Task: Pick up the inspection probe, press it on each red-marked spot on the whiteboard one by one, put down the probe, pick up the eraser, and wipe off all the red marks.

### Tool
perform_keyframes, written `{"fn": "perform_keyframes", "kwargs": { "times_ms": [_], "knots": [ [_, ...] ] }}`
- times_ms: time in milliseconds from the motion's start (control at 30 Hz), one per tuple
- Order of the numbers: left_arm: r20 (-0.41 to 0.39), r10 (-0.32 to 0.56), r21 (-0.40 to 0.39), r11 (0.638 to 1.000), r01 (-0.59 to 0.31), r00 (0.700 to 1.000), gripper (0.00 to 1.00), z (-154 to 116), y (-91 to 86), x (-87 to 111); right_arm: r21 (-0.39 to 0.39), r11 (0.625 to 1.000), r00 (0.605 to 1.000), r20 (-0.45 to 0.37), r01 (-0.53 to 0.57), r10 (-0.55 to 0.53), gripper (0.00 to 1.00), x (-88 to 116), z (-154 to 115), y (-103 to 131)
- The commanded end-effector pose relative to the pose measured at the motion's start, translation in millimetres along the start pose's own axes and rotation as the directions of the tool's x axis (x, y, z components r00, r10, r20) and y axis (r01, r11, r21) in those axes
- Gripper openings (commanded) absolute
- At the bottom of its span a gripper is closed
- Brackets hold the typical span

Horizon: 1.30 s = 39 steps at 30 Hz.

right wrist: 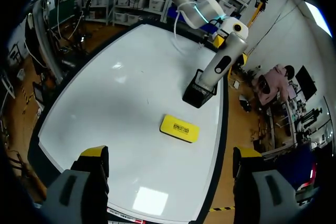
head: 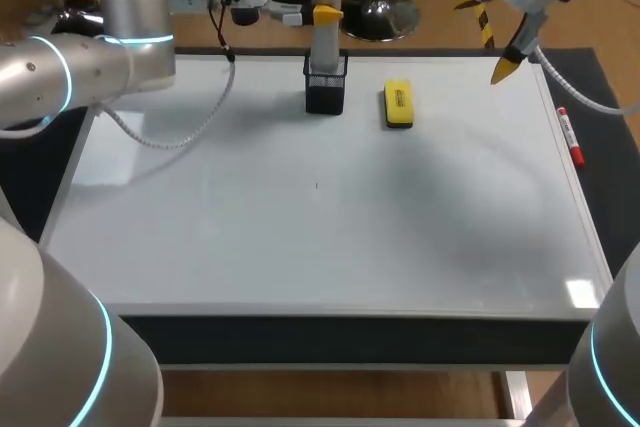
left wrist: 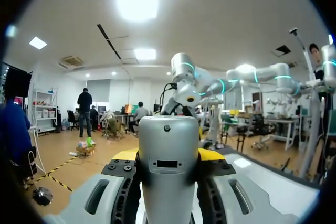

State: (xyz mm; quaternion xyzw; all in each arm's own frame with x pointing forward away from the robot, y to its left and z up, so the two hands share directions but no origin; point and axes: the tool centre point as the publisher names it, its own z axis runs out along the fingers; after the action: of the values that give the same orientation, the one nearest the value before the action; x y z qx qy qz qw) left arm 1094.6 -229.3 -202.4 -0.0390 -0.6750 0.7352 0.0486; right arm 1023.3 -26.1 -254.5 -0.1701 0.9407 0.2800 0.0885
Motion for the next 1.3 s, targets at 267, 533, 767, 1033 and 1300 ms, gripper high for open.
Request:
{"fn": "perform_keyframes", "kwargs": {
  "times_ms": [267, 533, 767, 1033, 1300],
  "knots": [
    [0.01, -0.006, 0.022, 1.0, 0.005, 1.0, 0.0, 0, 17.8, -3.7, 0.003, 1.0, 1.0, -0.003, 0.001, -0.001, 1.0, 0, 0, 0],
    [0.008, -0.012, 0.028, 1.0, 0.011, 1.0, 0.0, -1, 29.7, -5.4, 0.003, 1.0, 1.0, -0.003, 0.001, -0.001, 1.0, 0, 0, 0],
    [0.001, -0.008, 0.028, 1.0, 0.008, 1.0, 0.0, -3, 44.5, -6.6, 0.003, 1.0, 1.0, -0.003, 0.001, -0.001, 1.0, 0, 0, 0],
    [-0.004, -0.011, 0.033, 0.999, 0.011, 1.0, 0.0, -3, 55.2, -6.2, 0.003, 1.0, 1.0, -0.003, 0.001, -0.001, 1.0, 0, 0, 0],
    [-0.004, -0.002, 0.035, 0.999, 0.002, 1.0, 0.0, -3, 63.5, -7.0, 0.003, 1.0, 1.0, -0.003, 0.001, -0.001, 1.0, 0, 0, 0]
  ]
}}
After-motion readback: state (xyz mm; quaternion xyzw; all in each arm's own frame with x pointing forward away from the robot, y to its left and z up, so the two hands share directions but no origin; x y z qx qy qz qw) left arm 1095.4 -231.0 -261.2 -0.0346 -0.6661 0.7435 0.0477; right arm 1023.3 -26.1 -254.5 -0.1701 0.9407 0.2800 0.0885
